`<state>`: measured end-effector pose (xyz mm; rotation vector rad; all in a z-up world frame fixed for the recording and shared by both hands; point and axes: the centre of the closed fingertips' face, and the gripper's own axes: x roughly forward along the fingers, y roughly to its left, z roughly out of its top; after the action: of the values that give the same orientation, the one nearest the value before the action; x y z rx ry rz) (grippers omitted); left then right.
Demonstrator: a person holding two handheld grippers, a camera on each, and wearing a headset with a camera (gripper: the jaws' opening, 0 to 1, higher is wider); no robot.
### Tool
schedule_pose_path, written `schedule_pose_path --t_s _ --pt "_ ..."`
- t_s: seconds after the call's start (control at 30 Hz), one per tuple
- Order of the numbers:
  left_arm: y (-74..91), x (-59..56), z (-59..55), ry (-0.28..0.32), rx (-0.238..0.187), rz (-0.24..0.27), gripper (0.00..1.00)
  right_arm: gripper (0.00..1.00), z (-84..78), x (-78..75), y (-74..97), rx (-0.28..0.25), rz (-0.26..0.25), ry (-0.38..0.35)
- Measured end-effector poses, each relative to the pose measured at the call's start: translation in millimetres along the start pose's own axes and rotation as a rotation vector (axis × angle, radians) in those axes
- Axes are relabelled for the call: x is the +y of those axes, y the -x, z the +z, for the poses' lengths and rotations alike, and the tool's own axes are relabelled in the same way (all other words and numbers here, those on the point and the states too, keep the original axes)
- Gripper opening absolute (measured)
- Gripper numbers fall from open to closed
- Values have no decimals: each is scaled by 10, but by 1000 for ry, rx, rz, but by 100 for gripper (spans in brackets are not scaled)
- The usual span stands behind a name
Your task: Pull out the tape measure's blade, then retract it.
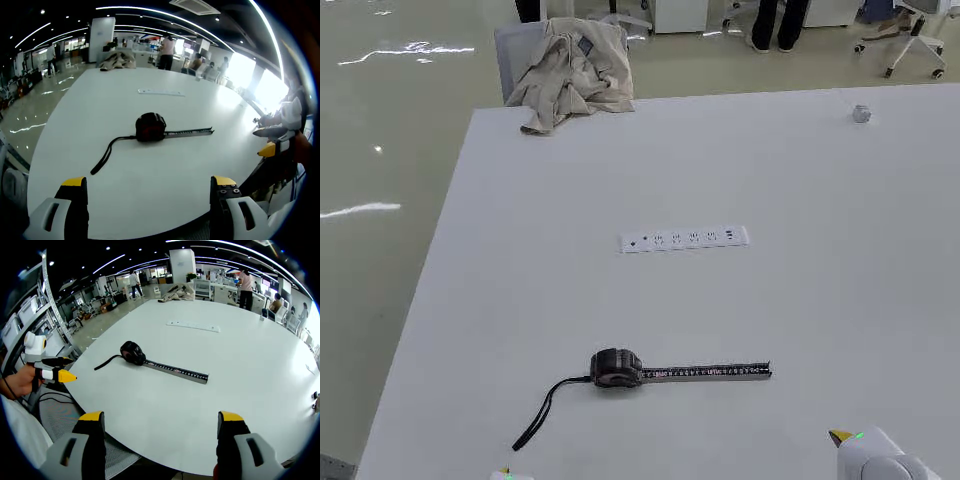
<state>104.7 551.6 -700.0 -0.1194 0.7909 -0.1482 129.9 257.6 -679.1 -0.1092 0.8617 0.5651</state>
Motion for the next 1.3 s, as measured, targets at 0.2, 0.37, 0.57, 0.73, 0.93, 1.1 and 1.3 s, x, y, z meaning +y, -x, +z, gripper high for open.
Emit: schedule_pose_path --t_s 0.2,0.37,0.57,0.73,0.93,1.1,1.3 --pt "7 -4 5 -1 1 0 100 96 -2 -1 29 -2 -3 1" --pt "-3 -3 -9 -4 2 0 100 96 -14 -1 41 -4 -5 1" --pt "11 11 -18 -4 3 4 100 96 -20 9 43 -5 -5 0" --pt "22 26 -18 0 3 6 100 96 -12 13 41 -6 -6 2" --pt "16 26 -24 -2 6 5 100 96 10 8 43 -7 -7 4" --pt "23 54 -20 1 10 10 100 95 43 7 45 -12 -6 5" --pt "29 47 -29 -6 17 11 100 95 53 5 48 -17 -7 1"
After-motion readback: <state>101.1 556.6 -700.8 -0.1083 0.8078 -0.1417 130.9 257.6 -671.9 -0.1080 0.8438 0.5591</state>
